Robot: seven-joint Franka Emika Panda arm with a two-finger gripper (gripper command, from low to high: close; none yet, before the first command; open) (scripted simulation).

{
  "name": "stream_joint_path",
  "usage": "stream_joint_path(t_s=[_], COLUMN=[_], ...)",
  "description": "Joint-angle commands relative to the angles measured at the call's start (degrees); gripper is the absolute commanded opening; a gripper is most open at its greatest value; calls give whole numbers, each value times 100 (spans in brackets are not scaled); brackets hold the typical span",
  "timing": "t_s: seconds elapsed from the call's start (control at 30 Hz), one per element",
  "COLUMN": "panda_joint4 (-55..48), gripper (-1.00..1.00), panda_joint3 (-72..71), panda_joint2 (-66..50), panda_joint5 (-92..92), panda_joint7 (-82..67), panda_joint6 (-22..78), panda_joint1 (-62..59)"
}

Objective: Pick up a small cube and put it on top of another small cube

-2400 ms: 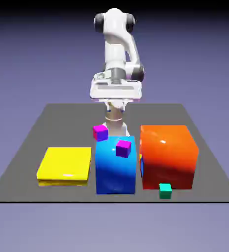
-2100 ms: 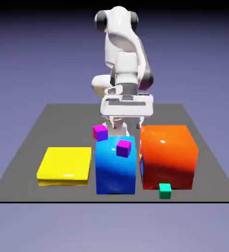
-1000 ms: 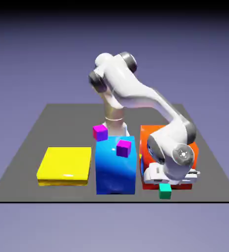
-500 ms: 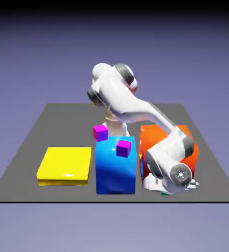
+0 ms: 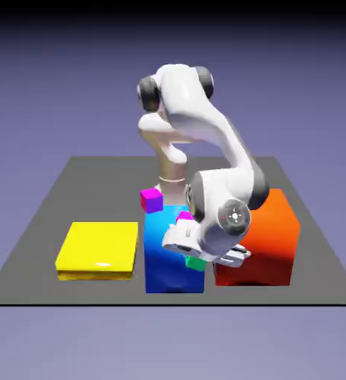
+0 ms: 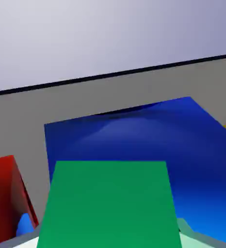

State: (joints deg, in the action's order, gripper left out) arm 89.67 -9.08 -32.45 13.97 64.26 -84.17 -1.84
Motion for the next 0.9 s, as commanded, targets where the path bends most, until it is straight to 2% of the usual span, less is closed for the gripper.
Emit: stream_joint_path(t_s=[0.0, 0.17, 0.47, 0.57, 0.77, 0.8, 0.87], panda_joint4=[101, 646, 2281, 2370, 3536, 3536, 3329], gripper=[-100, -100, -100, -100, -100, 100, 100], panda_joint3=[208, 1180, 1898, 1676, 1704, 1704, 1699], panda_joint2=[192, 1160, 3030, 3019, 3249, 3249, 3208], panda_joint5=[18, 10, -697, -866, -822, -822, -830], panda_joint7=[-140, -866, -2658, -2699, -2641, -2641, -2652], panda_joint6=[34, 214, 877, 938, 0, 0, 167], panda_joint1=[48, 269, 392, 354, 326, 326, 331])
